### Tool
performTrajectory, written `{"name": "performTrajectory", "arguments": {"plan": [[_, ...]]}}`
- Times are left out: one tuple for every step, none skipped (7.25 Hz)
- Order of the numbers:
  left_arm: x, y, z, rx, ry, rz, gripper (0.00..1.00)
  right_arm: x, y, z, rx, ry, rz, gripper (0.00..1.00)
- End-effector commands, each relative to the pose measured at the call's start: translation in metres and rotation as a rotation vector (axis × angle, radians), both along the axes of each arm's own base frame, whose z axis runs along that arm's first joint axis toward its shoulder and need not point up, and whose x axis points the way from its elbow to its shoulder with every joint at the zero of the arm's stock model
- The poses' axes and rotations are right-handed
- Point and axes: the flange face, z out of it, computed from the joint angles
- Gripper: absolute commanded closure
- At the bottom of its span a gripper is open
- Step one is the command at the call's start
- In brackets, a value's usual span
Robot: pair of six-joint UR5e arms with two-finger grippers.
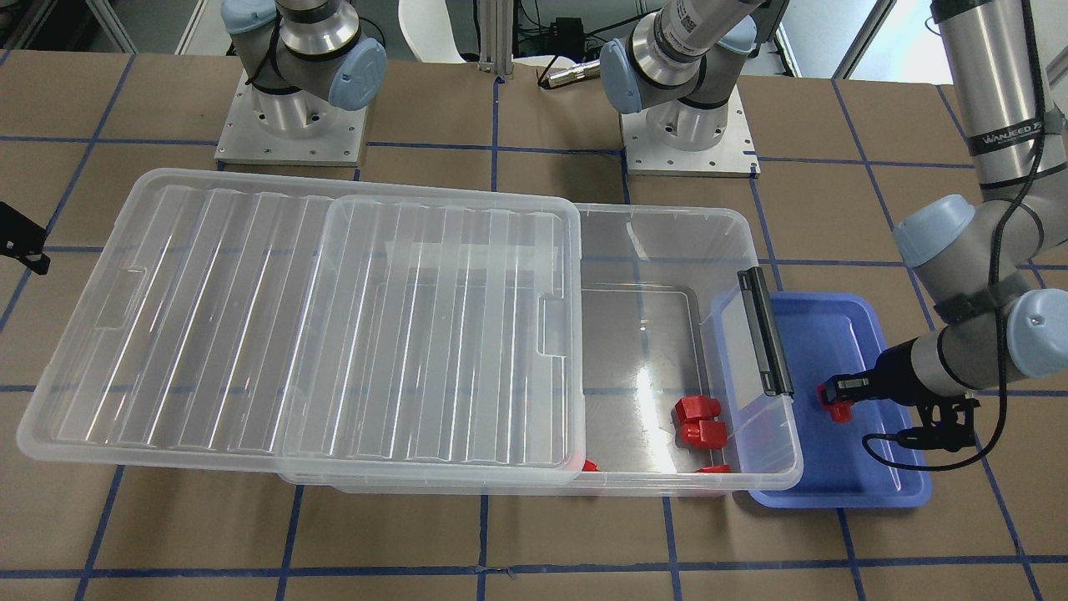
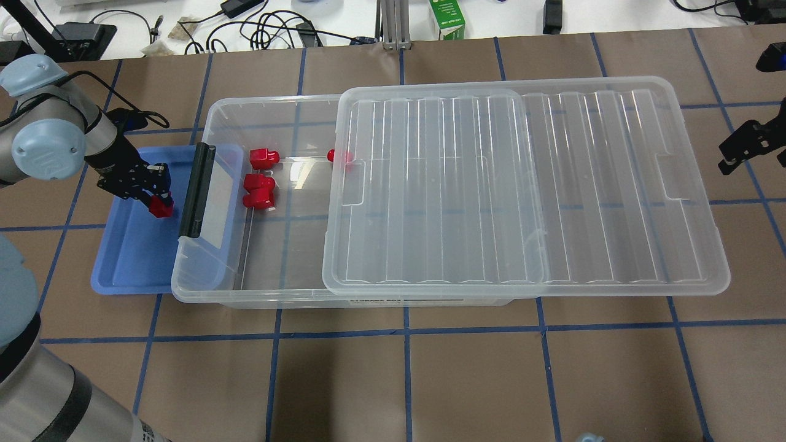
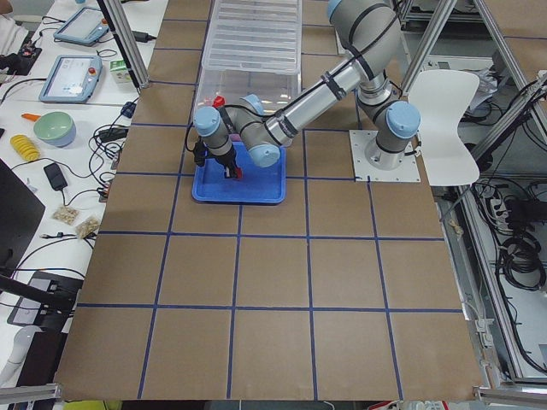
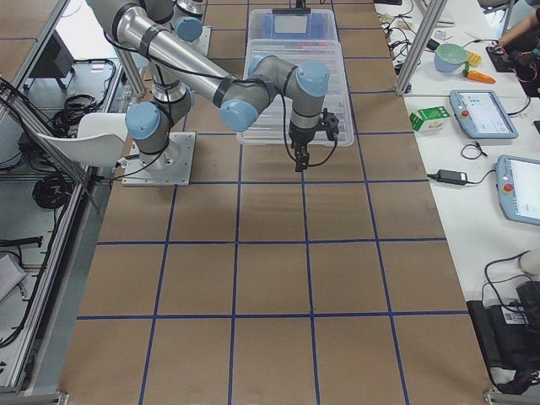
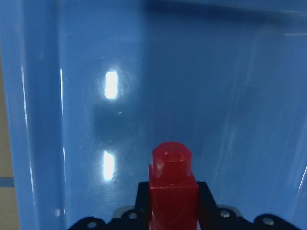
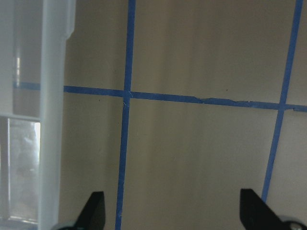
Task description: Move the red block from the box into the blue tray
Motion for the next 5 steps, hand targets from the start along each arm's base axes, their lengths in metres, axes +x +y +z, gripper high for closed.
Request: {"name": "performTrajectory", "arguments": {"plan": [[-0.002,-0.001,-0.006,0.008,0.004,-0.003,1.0,0.003,0.005,-0.016,0.004,-0.001,-0.018,0.0],[0.0,-0.002,-0.012,0.016,0.009,-0.003,0.82,0.006,0.007,-0.018,0.007,-0.004,-0.056,0.0],[0.0,-0.002,-0.013,0.012,0.007,-0.003,0.71,0.012,0.007,-0.017,0.004,-0.008,-0.095,0.0],[0.0,-0.002,-0.013,0.011,0.008,-0.004,0.3,0.013,0.008,-0.016,0.0,-0.013,-0.104,0.0],[0.0,-0.002,-0.012,0.01,0.007,-0.011,0.0,0.022,0.005,-0.016,-0.002,-0.015,-0.088,0.0]]}}
